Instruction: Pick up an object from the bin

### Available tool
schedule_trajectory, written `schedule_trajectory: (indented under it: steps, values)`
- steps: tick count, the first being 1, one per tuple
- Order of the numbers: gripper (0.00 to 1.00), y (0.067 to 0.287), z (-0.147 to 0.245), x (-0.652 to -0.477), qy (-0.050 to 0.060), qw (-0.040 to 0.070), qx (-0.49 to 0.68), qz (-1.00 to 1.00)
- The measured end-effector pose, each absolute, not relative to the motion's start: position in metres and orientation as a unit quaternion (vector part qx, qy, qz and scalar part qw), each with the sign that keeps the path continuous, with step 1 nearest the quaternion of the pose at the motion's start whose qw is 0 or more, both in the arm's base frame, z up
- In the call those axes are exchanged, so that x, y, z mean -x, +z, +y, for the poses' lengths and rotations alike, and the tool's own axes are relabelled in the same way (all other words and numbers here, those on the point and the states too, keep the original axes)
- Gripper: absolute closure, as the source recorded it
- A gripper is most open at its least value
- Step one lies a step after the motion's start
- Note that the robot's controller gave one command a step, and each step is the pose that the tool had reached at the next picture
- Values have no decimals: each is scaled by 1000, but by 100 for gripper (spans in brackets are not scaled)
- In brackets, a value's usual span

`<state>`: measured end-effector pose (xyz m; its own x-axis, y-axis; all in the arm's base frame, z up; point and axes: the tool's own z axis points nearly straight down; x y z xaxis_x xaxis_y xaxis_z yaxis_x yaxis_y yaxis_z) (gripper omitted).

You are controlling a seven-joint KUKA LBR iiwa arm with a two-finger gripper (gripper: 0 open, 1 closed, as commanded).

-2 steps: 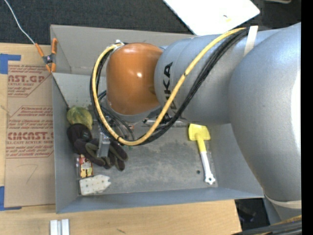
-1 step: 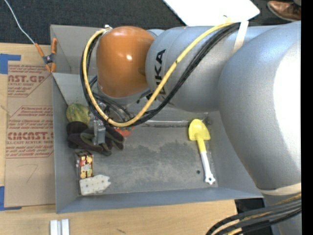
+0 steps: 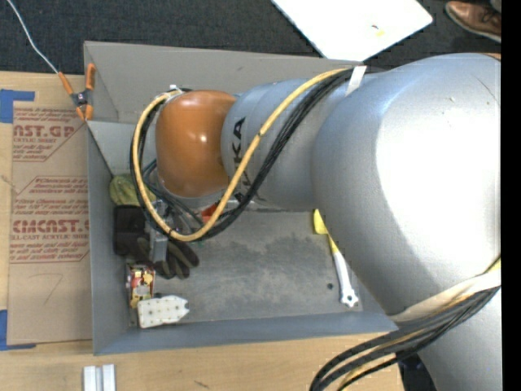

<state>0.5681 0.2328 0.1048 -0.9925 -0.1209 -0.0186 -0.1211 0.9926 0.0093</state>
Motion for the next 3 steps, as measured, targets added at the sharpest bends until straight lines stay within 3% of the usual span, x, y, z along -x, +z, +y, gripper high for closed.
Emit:
schedule_trajectory:
  steps: [1,2,3]
  values:
    - [100,159,232,-566,3,4,59,998]
    - [100,265,211,-571,4,8,167,986]
    - [100,199,159,-581,4,8,165,986]
